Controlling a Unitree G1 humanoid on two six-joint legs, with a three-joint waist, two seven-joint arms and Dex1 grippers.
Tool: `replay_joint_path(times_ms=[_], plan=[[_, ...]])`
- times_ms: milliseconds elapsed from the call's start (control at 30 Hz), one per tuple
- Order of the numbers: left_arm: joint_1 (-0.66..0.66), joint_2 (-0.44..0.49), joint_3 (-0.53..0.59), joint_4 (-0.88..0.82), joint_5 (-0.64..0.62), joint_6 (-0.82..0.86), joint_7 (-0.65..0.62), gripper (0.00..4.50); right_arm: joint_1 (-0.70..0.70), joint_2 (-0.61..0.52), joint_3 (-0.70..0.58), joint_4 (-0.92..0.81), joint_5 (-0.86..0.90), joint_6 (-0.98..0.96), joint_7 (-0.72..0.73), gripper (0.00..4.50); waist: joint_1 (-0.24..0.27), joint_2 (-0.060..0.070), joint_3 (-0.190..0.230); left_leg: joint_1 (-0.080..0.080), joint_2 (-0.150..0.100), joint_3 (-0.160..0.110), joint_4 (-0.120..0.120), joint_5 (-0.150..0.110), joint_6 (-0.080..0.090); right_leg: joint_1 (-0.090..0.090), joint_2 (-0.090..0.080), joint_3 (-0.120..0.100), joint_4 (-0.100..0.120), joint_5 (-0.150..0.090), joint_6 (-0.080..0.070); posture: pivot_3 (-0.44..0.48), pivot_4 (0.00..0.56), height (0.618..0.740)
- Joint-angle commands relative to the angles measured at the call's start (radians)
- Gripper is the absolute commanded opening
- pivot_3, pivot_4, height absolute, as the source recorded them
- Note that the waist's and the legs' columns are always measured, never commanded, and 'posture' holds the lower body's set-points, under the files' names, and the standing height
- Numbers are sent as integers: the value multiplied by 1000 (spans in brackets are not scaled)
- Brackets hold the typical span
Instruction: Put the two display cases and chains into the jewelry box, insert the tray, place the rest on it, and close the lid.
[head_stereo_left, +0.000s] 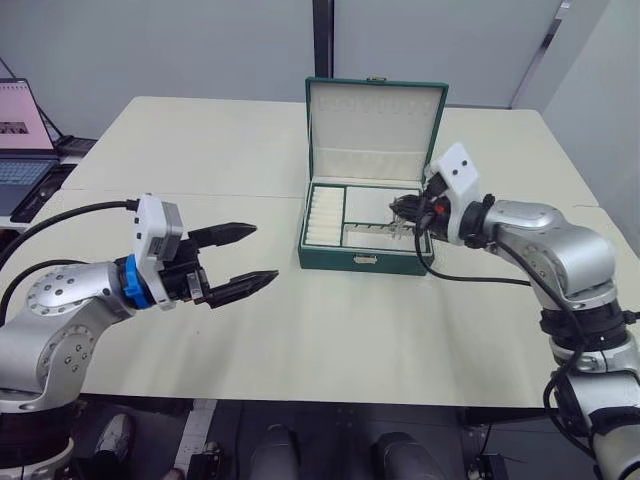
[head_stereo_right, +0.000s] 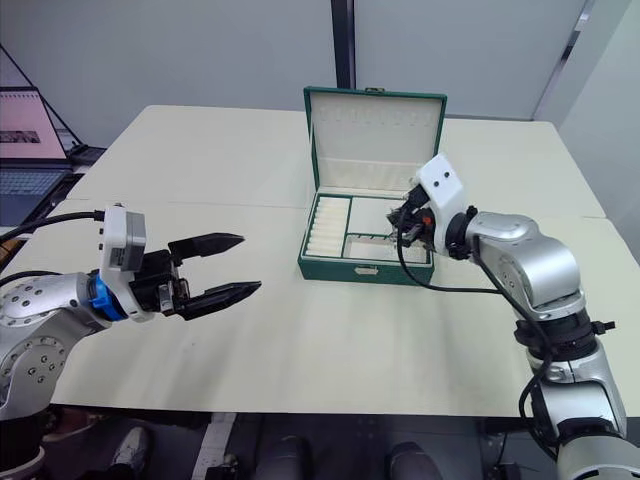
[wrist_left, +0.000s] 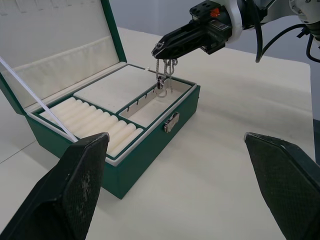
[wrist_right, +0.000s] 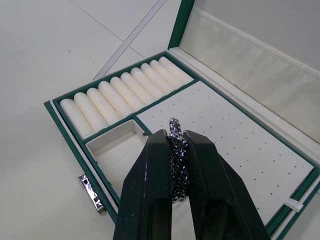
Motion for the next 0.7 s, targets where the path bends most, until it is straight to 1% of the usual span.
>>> replay_joint_path(times_ms=[33, 367, 700], plan=[[-2, 8, 33, -41, -27, 4, 15, 4500, -12, 25, 7, 9, -21, -52, 7, 275, 0, 0, 0, 0, 0, 0, 0, 0, 0, 0, 0, 0, 0, 0, 0, 0, 150, 740], [-9, 3, 20, -43, -26, -1, 29, 4500, 19, 73, 44, 67, -70, -106, 12, 275, 0, 0, 0, 0, 0, 0, 0, 0, 0, 0, 0, 0, 1, 0, 0, 0, 150, 740], [3, -1, 21, -47, -23, -8, 30, 4500, 38, 82, 64, 89, -107, -134, 40, 275, 0, 0, 0, 0, 0, 0, 0, 0, 0, 0, 0, 0, 1, 0, 0, 0, 150, 740]])
